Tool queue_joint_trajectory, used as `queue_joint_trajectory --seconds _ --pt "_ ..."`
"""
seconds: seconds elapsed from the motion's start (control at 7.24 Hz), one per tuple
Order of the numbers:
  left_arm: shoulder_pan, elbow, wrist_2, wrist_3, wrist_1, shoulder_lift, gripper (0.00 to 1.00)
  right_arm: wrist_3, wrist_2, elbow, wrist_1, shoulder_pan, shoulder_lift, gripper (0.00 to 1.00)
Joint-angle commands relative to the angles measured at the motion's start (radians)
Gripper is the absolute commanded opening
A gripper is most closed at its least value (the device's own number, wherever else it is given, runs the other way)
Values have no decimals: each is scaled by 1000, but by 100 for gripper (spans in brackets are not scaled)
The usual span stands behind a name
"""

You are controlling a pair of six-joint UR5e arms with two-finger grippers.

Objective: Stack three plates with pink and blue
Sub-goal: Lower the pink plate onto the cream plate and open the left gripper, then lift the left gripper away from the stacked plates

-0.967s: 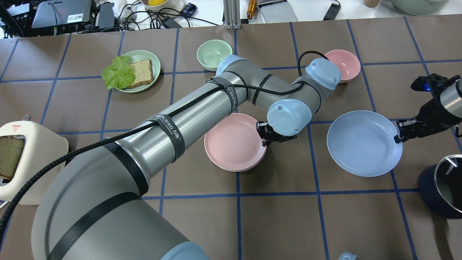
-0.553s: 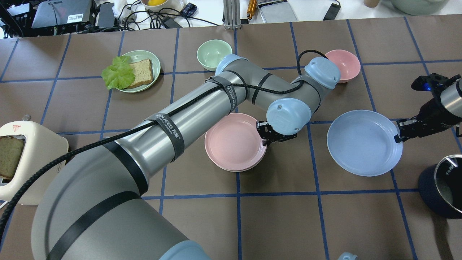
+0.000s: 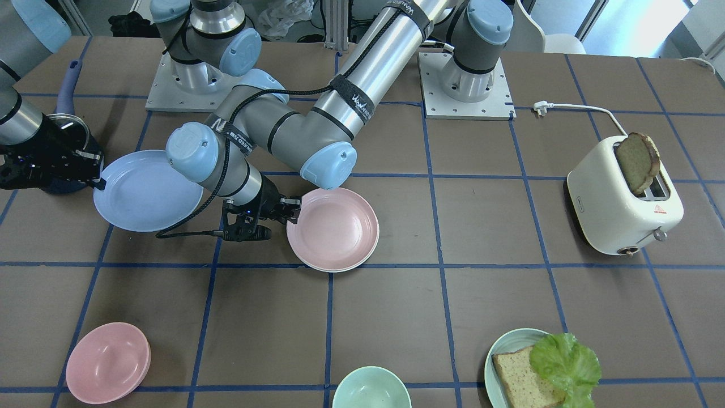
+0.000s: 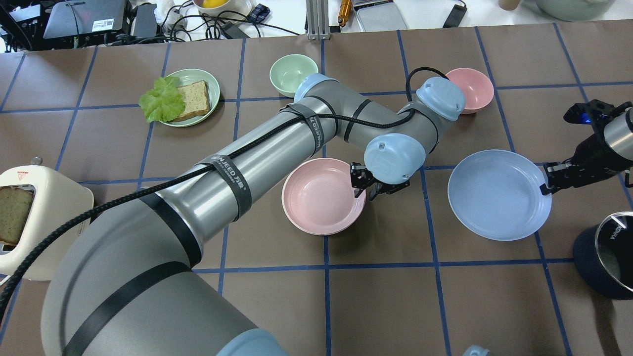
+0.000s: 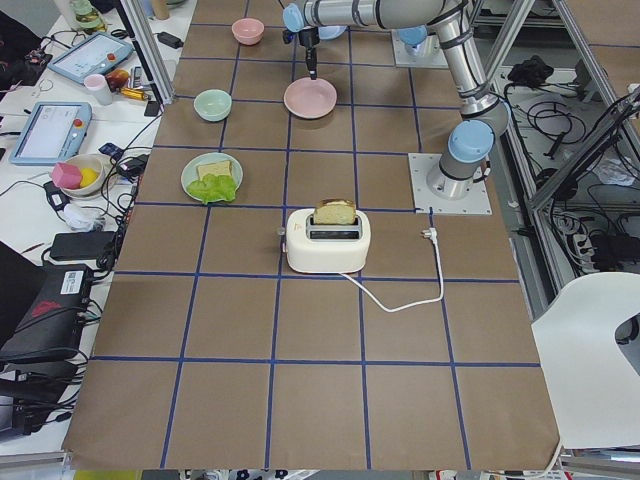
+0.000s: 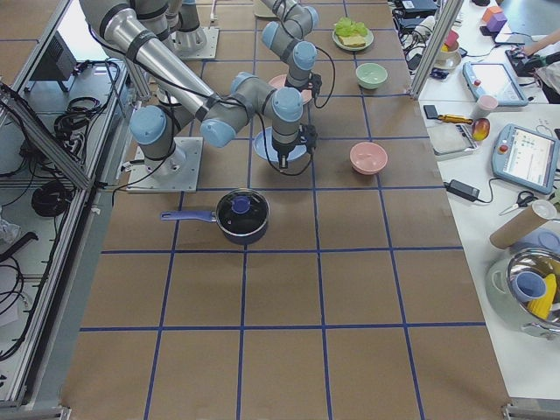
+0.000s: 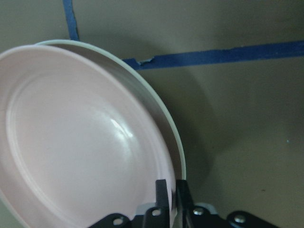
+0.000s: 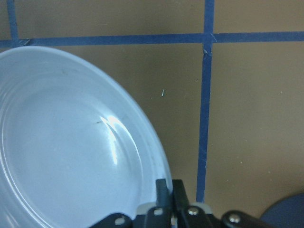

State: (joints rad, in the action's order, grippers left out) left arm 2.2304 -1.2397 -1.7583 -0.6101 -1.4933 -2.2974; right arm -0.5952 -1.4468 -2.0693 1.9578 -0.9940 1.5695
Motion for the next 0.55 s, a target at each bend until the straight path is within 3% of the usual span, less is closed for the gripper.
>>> queue_joint_trajectory --seconds 0.0,0.41 --pt "-5 0 -3 7 -1 22 100 0 2 0 0 0 4 0" --pt "-26 43 -15 9 -37 85 100 25 5 28 -13 -24 12 0"
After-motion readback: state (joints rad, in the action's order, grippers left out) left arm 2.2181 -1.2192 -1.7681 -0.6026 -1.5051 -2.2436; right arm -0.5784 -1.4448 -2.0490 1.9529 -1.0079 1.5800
